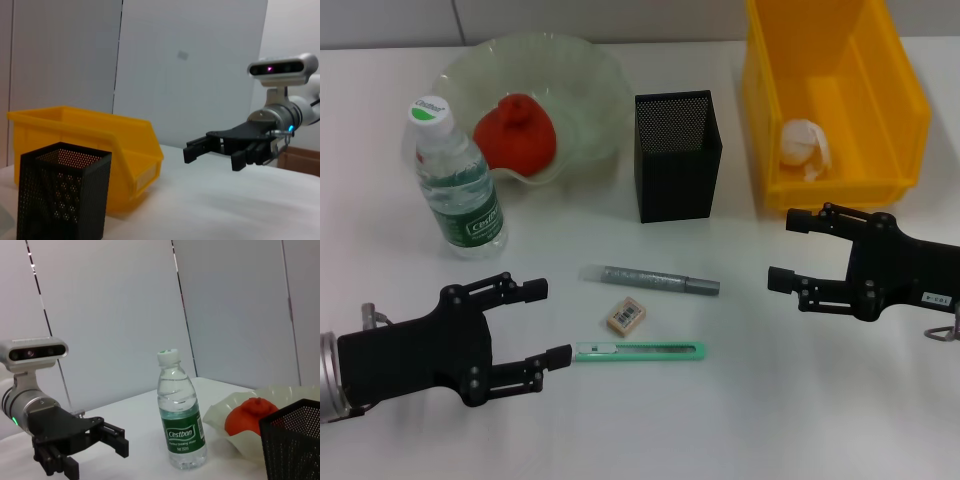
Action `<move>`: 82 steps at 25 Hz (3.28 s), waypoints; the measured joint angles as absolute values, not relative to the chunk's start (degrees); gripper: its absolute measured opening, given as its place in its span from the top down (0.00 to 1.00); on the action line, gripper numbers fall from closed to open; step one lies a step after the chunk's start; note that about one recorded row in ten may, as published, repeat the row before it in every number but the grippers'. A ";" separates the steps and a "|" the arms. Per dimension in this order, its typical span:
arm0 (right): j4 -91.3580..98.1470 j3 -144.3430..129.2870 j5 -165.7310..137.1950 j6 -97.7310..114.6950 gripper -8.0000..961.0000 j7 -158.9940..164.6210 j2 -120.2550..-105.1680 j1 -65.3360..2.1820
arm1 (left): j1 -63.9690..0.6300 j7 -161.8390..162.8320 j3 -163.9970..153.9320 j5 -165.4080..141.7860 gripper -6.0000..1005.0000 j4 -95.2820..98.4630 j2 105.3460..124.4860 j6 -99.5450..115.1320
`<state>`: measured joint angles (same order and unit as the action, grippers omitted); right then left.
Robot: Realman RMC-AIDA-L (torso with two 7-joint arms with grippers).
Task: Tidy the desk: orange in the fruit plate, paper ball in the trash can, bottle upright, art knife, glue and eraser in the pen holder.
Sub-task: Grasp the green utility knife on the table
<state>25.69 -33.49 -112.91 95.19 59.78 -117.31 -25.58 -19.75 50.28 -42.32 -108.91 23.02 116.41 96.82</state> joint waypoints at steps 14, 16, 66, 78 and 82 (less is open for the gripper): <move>38.51 -34.65 -114.32 108.69 0.14 81.09 -115.46 -30.87 | -20.02 49.09 -42.55 -109.04 0.22 22.35 116.64 96.89; 40.10 -35.98 -114.73 109.86 0.14 84.61 -114.70 -33.04 | -20.10 49.09 -42.50 -109.07 0.22 22.47 116.63 96.89; 28.17 -43.25 -121.19 99.24 0.14 64.63 -113.96 -31.33 | -26.17 50.67 -42.63 -118.82 0.22 24.32 116.14 90.82; 28.12 -42.91 -120.93 99.64 0.14 64.64 -113.91 -31.13 | -27.59 50.73 -42.63 -123.15 0.22 25.39 117.74 84.87; 28.13 -42.57 -120.84 99.66 0.14 64.61 -113.90 -31.11 | -27.64 50.69 -42.63 -123.71 0.22 25.40 118.06 84.32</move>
